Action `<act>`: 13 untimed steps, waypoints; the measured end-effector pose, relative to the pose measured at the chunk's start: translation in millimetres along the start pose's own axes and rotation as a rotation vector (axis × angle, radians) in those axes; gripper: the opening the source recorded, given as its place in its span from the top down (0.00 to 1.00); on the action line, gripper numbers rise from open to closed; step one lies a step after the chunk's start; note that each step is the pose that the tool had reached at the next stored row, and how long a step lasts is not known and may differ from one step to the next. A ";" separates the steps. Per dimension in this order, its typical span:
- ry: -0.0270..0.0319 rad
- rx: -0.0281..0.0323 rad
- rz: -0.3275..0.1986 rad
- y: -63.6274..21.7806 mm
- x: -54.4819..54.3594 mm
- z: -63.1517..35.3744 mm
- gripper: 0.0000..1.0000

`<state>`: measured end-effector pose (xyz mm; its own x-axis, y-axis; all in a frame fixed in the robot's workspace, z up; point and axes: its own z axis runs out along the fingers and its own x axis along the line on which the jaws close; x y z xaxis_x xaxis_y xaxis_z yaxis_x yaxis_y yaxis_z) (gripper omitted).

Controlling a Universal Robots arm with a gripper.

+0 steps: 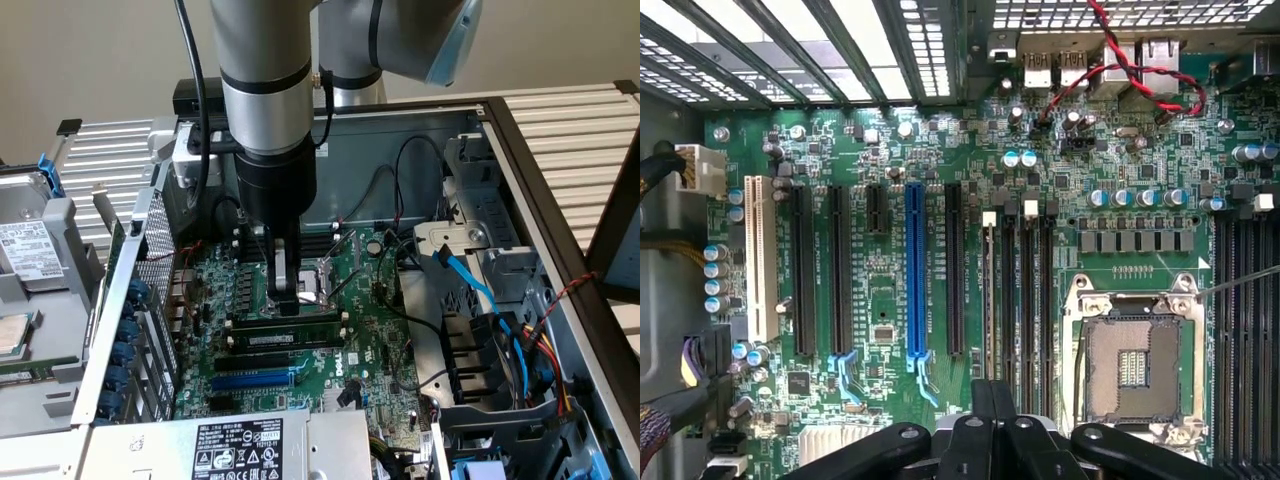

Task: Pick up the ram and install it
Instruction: 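Press down the ram until it locks into place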

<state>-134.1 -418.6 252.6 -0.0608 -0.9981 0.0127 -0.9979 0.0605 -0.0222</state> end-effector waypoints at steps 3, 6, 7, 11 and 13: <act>-0.0002 0.0001 0.000 0.0 0.0 -0.7 0.89; -0.0002 0.0001 0.000 0.0 0.0 -0.7 0.89; -0.0001 0.0000 0.000 0.0 0.0 -0.7 0.89; -0.0001 0.0000 0.000 0.0 0.0 -0.7 0.89; -0.0001 0.0000 0.000 0.0 0.0 -0.7 0.89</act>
<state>-134.1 -418.6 253.3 -0.0607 -0.9981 0.0126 -0.9979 0.0604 -0.0223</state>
